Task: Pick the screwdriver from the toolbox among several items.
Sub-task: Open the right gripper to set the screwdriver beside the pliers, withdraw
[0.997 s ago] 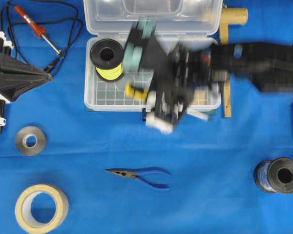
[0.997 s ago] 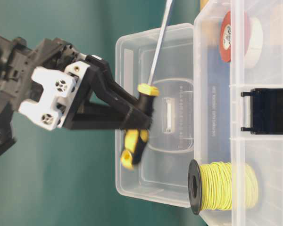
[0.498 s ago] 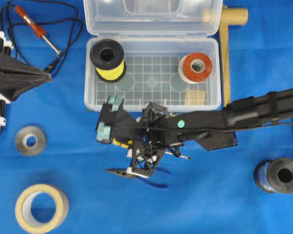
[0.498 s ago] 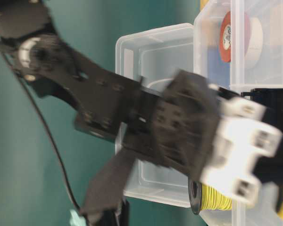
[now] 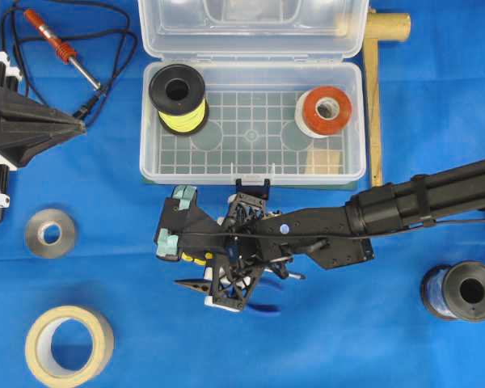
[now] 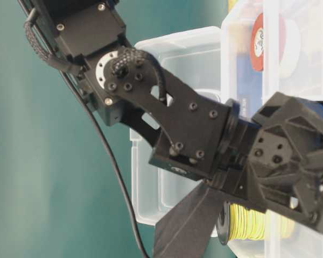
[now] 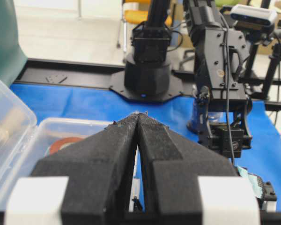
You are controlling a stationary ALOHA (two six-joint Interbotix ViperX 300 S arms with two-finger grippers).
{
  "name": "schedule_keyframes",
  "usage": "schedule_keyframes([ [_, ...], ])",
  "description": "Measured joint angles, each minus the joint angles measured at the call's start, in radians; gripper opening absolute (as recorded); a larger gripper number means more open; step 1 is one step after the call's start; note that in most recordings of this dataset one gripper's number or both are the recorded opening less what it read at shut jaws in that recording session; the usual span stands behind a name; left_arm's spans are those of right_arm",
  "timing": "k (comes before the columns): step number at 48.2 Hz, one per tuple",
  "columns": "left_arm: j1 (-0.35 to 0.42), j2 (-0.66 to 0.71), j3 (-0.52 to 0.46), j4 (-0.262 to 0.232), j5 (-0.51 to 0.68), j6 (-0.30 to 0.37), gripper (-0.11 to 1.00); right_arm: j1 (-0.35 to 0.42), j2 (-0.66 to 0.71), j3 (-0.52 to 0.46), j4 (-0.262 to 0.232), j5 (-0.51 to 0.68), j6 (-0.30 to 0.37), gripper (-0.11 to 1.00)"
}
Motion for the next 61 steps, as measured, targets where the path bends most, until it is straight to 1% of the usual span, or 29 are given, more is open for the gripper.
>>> schedule_keyframes([
  [3, -0.002, 0.000, 0.000, 0.000, 0.000, 0.000, 0.00, 0.000, 0.000, 0.000, -0.002, 0.002, 0.000, 0.26],
  [4, -0.002, 0.000, 0.000, 0.000, 0.000, -0.002, 0.00, 0.002, 0.000, 0.000, 0.000, 0.002, 0.000, 0.28],
  [12, -0.002, 0.000, 0.000, 0.000, 0.000, 0.000, 0.00, -0.003, -0.003, 0.000, -0.003, 0.049, -0.017, 0.76],
  [13, 0.000, 0.000, 0.000, 0.000, 0.000, -0.002, 0.00, -0.003, -0.006, 0.000, -0.005, 0.061, -0.020, 0.78],
  [15, 0.000, 0.002, 0.000, 0.000, 0.000, -0.002, 0.00, -0.005, -0.020, 0.000, -0.014, 0.091, -0.025, 0.78],
  [19, 0.000, 0.000, 0.000, 0.000, 0.002, -0.002, 0.00, -0.006, -0.072, 0.000, -0.034, 0.141, -0.031, 0.72],
  [22, 0.000, 0.000, 0.002, 0.000, 0.002, -0.002, 0.00, -0.006, -0.126, 0.000, -0.055, 0.176, -0.035, 0.72],
  [28, 0.000, 0.000, 0.005, -0.002, 0.002, -0.002, 0.00, -0.003, -0.253, 0.032, -0.120, 0.224, -0.038, 0.72],
  [32, 0.000, 0.000, 0.006, -0.002, 0.002, -0.003, 0.00, 0.003, -0.364, 0.097, -0.175, 0.241, -0.031, 0.72],
  [36, 0.000, 0.000, 0.008, 0.000, 0.002, -0.003, 0.00, 0.006, -0.468, 0.175, -0.216, 0.227, -0.023, 0.72],
  [40, 0.000, 0.002, 0.012, 0.000, 0.002, -0.003, 0.00, 0.006, -0.571, 0.270, -0.244, 0.184, -0.021, 0.72],
  [46, 0.000, 0.000, 0.021, -0.002, 0.003, -0.005, 0.00, 0.006, -0.721, 0.430, -0.265, 0.074, -0.018, 0.72],
  [50, 0.000, 0.000, 0.026, -0.002, 0.003, -0.005, 0.00, 0.006, -0.859, 0.554, -0.276, -0.008, -0.014, 0.72],
  [55, -0.003, 0.000, 0.028, -0.002, 0.005, -0.005, 0.00, 0.006, -1.026, 0.686, -0.287, -0.075, 0.000, 0.72],
  [61, -0.009, 0.000, 0.028, -0.002, 0.005, -0.003, 0.00, -0.003, -1.213, 0.841, -0.311, -0.124, 0.021, 0.72],
])
